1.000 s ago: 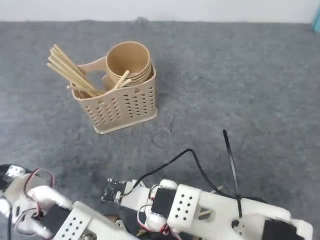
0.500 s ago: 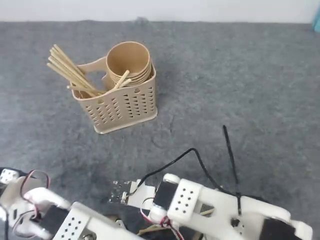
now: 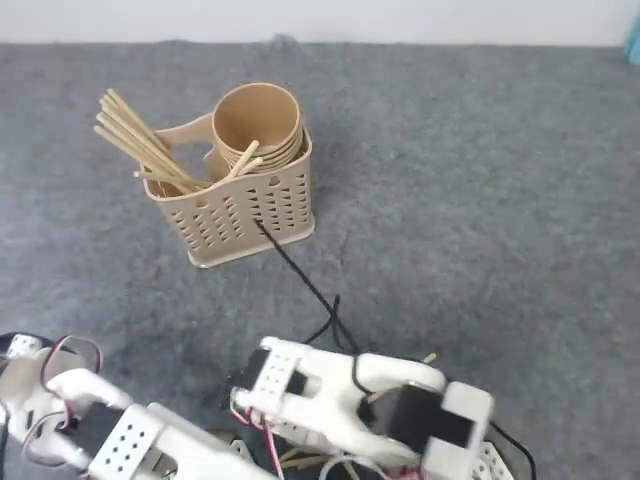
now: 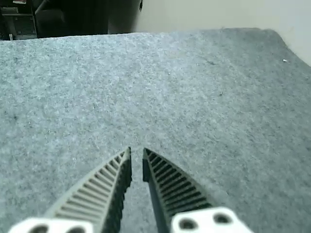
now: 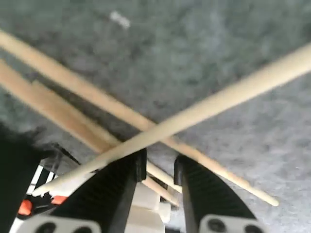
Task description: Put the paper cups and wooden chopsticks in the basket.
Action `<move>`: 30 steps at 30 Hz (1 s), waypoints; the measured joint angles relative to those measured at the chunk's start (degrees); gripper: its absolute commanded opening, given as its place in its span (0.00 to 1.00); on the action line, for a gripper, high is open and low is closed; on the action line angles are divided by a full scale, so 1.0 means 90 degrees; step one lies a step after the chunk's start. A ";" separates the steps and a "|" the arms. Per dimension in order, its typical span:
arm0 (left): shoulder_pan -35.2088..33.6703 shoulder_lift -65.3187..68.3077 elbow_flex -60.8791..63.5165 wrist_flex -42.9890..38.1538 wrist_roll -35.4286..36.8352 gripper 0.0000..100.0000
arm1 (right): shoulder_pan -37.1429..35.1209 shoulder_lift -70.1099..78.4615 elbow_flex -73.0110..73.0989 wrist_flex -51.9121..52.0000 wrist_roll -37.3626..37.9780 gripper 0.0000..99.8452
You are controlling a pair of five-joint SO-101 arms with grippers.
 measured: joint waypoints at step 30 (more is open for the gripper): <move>0.0342 0.0039 0.0000 -0.0020 -0.0195 0.04 | 0.0987 -0.2256 0.0908 -0.2286 -0.1924 0.11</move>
